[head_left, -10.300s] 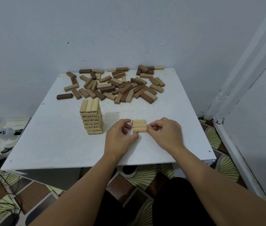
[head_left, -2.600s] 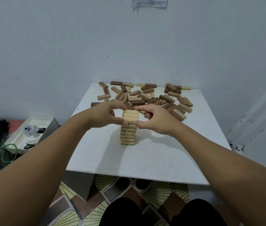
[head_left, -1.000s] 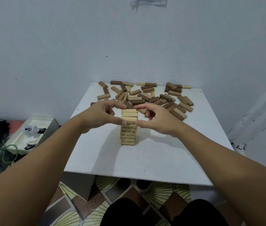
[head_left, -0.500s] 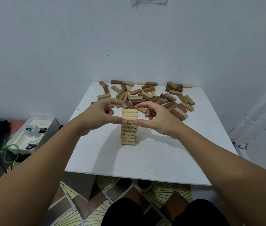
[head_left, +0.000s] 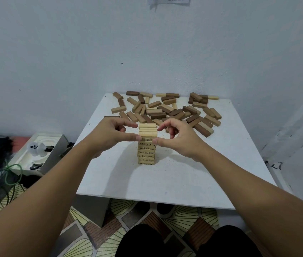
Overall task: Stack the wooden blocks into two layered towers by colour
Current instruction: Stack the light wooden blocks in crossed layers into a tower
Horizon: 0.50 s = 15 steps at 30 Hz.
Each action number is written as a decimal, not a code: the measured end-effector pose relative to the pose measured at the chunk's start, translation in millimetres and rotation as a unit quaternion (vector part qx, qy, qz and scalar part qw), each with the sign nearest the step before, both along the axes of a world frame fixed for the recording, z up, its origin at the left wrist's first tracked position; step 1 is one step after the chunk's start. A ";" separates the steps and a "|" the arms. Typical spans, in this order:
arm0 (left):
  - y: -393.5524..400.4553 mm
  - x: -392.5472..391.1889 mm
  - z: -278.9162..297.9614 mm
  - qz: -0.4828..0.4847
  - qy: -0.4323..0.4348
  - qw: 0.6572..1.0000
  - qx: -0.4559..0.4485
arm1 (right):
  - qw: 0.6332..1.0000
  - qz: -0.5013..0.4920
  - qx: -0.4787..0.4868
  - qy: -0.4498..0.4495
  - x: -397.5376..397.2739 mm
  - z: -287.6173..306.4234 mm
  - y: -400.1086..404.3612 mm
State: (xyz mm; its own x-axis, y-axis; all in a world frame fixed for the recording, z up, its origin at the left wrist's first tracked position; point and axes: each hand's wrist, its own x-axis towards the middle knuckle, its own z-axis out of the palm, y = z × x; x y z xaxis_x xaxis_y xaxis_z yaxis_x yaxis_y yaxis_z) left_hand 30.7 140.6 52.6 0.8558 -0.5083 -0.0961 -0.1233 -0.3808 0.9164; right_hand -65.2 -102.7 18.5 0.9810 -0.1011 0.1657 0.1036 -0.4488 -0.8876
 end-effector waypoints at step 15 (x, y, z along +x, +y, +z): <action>-1.0 -1.2 -3.7 -0.002 0.004 1.000 0.001 | 1.000 -0.005 0.000 0.004 -0.9 3.5 -0.9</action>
